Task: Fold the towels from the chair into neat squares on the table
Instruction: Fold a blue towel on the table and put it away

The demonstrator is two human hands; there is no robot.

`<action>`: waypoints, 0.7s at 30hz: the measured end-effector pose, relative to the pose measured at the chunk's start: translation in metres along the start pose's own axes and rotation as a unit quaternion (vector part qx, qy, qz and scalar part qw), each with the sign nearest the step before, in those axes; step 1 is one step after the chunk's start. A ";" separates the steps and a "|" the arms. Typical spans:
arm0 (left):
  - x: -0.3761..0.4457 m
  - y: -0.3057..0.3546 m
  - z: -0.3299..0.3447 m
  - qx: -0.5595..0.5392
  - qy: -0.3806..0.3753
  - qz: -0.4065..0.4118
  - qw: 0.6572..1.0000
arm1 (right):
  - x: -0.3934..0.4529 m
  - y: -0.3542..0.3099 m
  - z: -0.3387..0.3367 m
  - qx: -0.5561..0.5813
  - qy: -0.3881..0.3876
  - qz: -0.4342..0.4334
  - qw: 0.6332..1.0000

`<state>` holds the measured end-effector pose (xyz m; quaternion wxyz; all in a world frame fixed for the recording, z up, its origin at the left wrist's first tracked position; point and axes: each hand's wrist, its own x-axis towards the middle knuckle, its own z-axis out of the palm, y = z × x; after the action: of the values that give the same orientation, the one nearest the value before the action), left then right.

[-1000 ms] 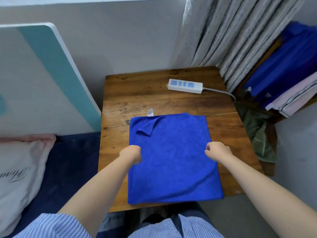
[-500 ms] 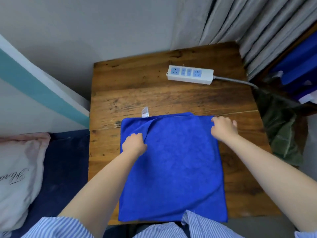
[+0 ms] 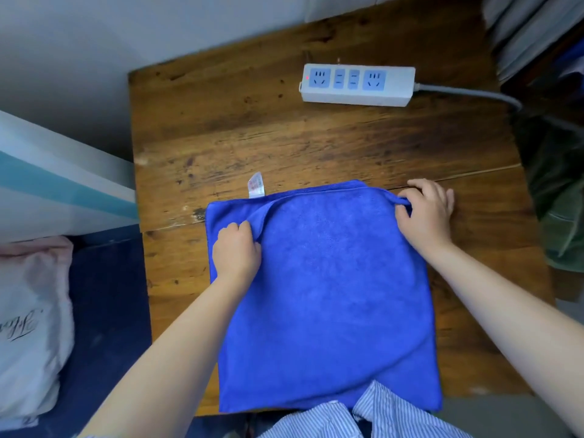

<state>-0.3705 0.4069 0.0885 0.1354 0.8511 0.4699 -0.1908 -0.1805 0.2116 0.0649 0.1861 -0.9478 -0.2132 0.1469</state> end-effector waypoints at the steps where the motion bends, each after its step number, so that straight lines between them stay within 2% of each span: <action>1: 0.000 -0.005 -0.001 -0.018 0.010 0.005 1.000 | -0.001 -0.002 -0.002 0.009 0.011 -0.018 1.000; 6: 0.000 -0.036 -0.020 -0.153 0.071 0.025 0.985 | -0.017 -0.016 -0.019 0.053 0.023 -0.113 0.992; 11: 0.009 -0.069 -0.041 -0.268 0.122 -0.022 0.956 | -0.035 -0.032 -0.033 0.092 -0.037 -0.082 0.992; 15: 0.022 -0.079 -0.041 -0.239 0.099 -0.048 0.965 | -0.035 -0.041 -0.030 0.179 -0.106 -0.018 0.978; 21: 0.049 -0.061 -0.037 -0.221 0.094 -0.052 0.969 | -0.017 -0.044 -0.019 0.128 -0.118 0.007 0.985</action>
<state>-0.3916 0.4902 0.0962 0.2649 0.7887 0.5547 -0.0079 -0.2034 0.2347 0.1037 0.2782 -0.8936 -0.2062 0.2855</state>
